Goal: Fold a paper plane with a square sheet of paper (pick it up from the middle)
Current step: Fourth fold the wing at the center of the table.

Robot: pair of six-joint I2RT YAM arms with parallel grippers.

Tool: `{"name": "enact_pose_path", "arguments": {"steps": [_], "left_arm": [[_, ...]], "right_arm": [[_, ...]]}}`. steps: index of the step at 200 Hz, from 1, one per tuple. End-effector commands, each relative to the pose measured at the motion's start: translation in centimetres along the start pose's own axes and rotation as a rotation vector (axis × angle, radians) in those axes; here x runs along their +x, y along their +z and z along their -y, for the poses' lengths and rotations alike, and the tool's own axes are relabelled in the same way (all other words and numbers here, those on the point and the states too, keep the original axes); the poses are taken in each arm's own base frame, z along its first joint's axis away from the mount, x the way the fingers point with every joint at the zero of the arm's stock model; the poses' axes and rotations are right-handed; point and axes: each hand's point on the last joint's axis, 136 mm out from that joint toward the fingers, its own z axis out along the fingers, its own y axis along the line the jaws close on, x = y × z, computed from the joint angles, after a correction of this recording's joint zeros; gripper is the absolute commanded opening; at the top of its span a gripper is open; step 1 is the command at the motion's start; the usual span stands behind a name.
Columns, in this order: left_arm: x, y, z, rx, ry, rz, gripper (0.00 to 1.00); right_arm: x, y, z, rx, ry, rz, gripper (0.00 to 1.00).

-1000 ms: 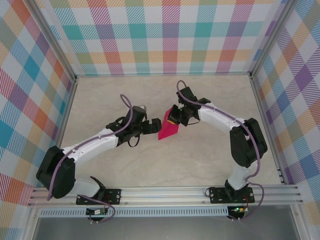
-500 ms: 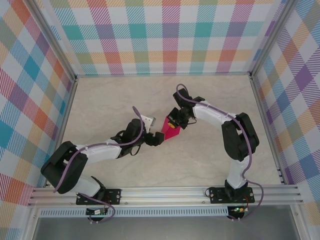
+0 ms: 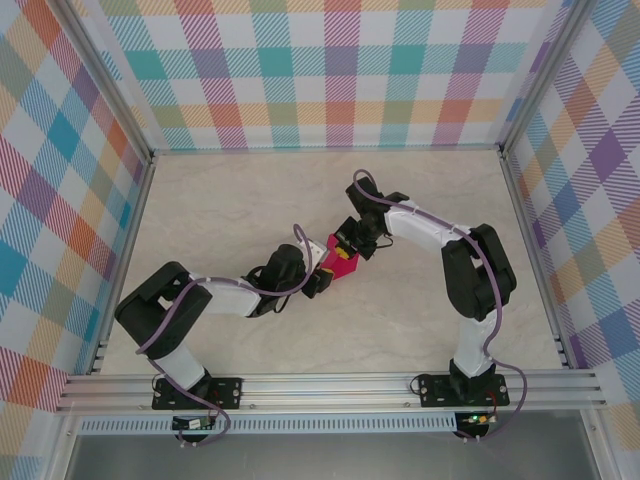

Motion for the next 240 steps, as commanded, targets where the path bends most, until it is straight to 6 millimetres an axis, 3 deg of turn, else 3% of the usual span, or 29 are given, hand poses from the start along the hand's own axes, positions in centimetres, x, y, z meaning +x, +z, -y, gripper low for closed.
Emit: {"name": "enact_pose_path", "arguments": {"steps": [1, 54, 112, 136, 178, 204, 240], "left_arm": [[-1.8, 0.2, 0.6, 0.017, 0.039, 0.058, 0.39], [-1.2, 0.5, 0.8, 0.035, 0.045, 0.034, 0.25], [-0.2, 1.1, 1.6, 0.083, 0.023, 0.002, 0.18], [0.3, 1.4, 2.4, 0.13, -0.011, -0.024, 0.15], [0.6, 1.5, 3.3, 0.192, -0.104, -0.036, 0.13], [0.7, 1.5, 3.4, 0.202, -0.149, -0.04, 0.14], [1.1, 1.9, 3.7, 0.228, -0.223, -0.071, 0.13]], "right_arm": [[0.1, -0.2, -0.2, 0.008, 0.03, -0.023, 0.01], [0.3, -0.2, -0.5, -0.008, 0.013, -0.051, 0.32], [0.2, 0.1, 0.2, 0.008, 0.023, -0.073, 0.38], [-0.3, -0.8, -0.6, -0.035, -0.022, -0.061, 0.43], [-2.0, -3.5, -0.7, -0.21, -0.168, 0.022, 0.66], [-2.3, -4.3, 0.7, -0.28, -0.229, 0.045, 0.68], [-1.1, -3.6, 1.3, -0.367, -0.304, 0.013, 0.65]]}}
